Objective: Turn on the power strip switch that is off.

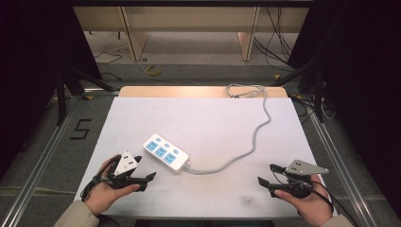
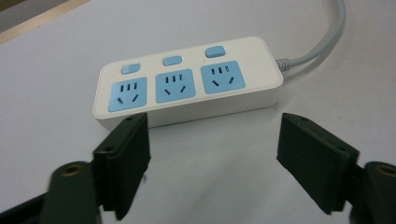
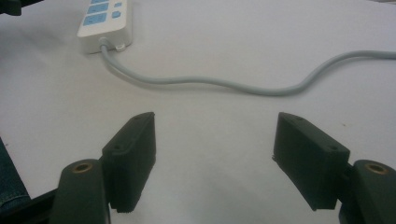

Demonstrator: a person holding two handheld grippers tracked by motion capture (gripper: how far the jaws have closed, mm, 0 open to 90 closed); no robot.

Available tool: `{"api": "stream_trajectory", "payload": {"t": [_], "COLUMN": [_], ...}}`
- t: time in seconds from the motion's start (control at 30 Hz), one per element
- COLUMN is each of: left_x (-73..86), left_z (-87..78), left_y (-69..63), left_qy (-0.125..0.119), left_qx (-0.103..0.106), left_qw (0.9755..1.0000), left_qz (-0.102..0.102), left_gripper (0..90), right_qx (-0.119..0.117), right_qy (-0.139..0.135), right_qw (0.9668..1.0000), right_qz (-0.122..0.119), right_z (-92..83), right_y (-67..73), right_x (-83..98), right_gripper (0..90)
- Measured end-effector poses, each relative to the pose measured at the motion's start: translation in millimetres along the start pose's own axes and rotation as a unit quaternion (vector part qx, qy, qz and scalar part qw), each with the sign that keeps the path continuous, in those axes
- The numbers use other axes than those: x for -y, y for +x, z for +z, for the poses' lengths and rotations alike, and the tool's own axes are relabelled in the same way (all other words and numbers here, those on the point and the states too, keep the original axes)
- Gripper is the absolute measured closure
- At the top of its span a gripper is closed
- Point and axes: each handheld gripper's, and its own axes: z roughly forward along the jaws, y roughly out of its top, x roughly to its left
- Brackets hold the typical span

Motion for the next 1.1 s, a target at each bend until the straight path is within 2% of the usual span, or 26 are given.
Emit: {"api": "stream_trajectory", "payload": {"t": [0.17, 0.2, 0.23, 0.27, 0.3, 0.33, 0.5, 0.6, 0.73, 0.9, 1.1], "left_x": [-0.9, -1.2, -3.4, -5.2, -5.2, -7.2, -14.5, -17.2, -20.5, -25.0, -28.1], "left_z": [-2.7, -3.4, -5.9, -7.0, -7.0, -7.6, -6.2, -5.9, -3.3, 3.7, 10.2], "left_y": [1.2, 1.4, 0.0, -1.8, -1.8, -3.5, -5.2, -1.9, 1.5, 4.6, 9.3], "left_qy": [0.007, 0.006, 0.001, -0.002, -0.002, -0.003, 0.008, 0.008, 0.010, 0.016, 0.016], "left_qx": [-0.013, -0.005, 0.014, 0.013, 0.013, 0.010, -0.001, -0.008, -0.007, -0.004, 0.005], "left_qw": [0.9999, 1.0000, 0.9999, 0.9997, 0.9997, 0.9996, 0.9997, 0.9999, 0.9998, 0.9997, 0.9993], "left_qz": [0.001, 0.001, 0.010, 0.019, 0.019, 0.026, 0.021, 0.003, -0.013, -0.018, -0.034], "left_gripper": [59.3, 67.2, 73.4, 80.8, 86.2, 89.5, 89.6, 89.7, 89.8, 89.8, 89.8], "right_qx": [-0.001, -0.001, -0.001, 0.000, 0.000, 0.000, 0.001, 0.003, 0.003, 0.003, 0.002], "right_qy": [0.000, 0.001, 0.002, 0.002, 0.003, 0.003, 0.003, 0.005, 0.006, 0.004, 0.003], "right_qw": [1.0000, 1.0000, 1.0000, 1.0000, 1.0000, 1.0000, 1.0000, 1.0000, 1.0000, 1.0000, 1.0000], "right_qz": [-0.003, -0.004, -0.004, -0.004, -0.005, -0.004, -0.002, -0.002, -0.002, -0.003, -0.004], "right_z": [-0.1, 0.1, 0.3, 0.8, 0.9, 0.9, 1.0, 1.1, 1.5, 1.0, 1.3], "right_y": [1.5, 1.7, 1.8, 1.7, 1.6, 1.4, 0.7, 0.6, 0.6, 1.2, 0.7], "right_x": [-0.6, -0.6, -0.6, -0.6, -0.5, -0.5, -0.4, -0.3, -0.4, -0.6, -0.7], "right_gripper": [30.3, 30.4, 30.3, 30.4, 30.3, 30.3, 30.3, 30.3, 30.3, 30.3, 30.3]}}
